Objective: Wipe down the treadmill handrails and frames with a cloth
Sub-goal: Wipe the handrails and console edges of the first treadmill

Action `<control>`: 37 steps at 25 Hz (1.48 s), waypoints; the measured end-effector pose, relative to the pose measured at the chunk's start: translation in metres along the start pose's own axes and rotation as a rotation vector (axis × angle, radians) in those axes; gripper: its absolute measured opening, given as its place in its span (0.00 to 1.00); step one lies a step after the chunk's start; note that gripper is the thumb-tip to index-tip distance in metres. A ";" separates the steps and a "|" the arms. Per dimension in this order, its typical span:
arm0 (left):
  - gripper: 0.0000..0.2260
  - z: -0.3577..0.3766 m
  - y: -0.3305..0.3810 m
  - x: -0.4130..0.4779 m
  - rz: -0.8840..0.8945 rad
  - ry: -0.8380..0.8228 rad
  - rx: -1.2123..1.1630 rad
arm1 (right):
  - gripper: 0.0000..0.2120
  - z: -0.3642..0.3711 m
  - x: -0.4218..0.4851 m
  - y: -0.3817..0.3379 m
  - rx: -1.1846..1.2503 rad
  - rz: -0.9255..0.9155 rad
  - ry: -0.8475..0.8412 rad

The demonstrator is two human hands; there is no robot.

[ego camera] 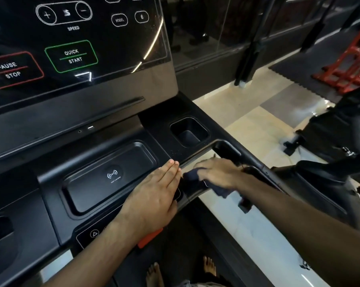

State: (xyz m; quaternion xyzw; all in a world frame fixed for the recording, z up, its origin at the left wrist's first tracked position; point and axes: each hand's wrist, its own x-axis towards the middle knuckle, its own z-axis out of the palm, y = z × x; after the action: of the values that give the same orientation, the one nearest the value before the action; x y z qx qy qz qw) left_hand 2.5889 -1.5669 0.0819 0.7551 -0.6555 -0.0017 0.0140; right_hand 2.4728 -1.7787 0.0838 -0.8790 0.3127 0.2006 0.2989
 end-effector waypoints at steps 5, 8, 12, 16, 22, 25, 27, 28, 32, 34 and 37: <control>0.33 -0.005 0.001 0.001 0.006 -0.024 -0.022 | 0.14 -0.017 0.002 0.031 -0.133 0.109 0.080; 0.33 -0.006 0.002 0.002 -0.004 -0.010 -0.088 | 0.15 0.021 0.014 0.040 0.005 0.253 0.528; 0.33 -0.009 0.005 0.002 -0.017 -0.017 -0.104 | 0.26 0.090 0.004 -0.017 1.253 0.379 1.251; 0.33 -0.013 0.000 0.001 0.034 -0.017 -0.107 | 0.26 0.107 -0.009 -0.053 1.792 0.441 1.022; 0.30 -0.019 -0.011 0.005 0.018 -0.018 -0.373 | 0.24 0.105 -0.049 -0.081 0.941 0.474 0.893; 0.28 -0.024 -0.016 0.015 -0.037 -0.003 -0.433 | 0.28 0.082 -0.065 -0.089 0.712 0.279 0.933; 0.26 -0.028 -0.022 0.023 -0.078 0.026 -0.441 | 0.32 0.060 -0.054 -0.096 0.594 0.153 0.954; 0.26 -0.029 -0.026 0.027 -0.107 0.040 -0.443 | 0.32 0.051 -0.043 -0.098 0.500 0.111 0.943; 0.26 -0.029 -0.048 0.038 -0.257 0.043 -0.433 | 0.29 0.019 0.002 -0.091 0.108 0.072 0.809; 0.26 -0.024 -0.059 0.045 -0.334 0.021 -0.422 | 0.29 0.008 0.027 -0.083 -0.009 0.044 0.670; 0.27 -0.009 -0.075 0.057 -0.452 -0.036 -0.382 | 0.32 0.016 0.059 -0.078 -0.203 -0.035 0.441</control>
State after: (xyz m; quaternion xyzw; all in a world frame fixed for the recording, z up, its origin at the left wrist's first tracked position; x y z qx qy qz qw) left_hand 2.6715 -1.6130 0.0901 0.8654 -0.4589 -0.1415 0.1432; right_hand 2.5649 -1.7445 0.0711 -0.9324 0.3332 0.0290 0.1370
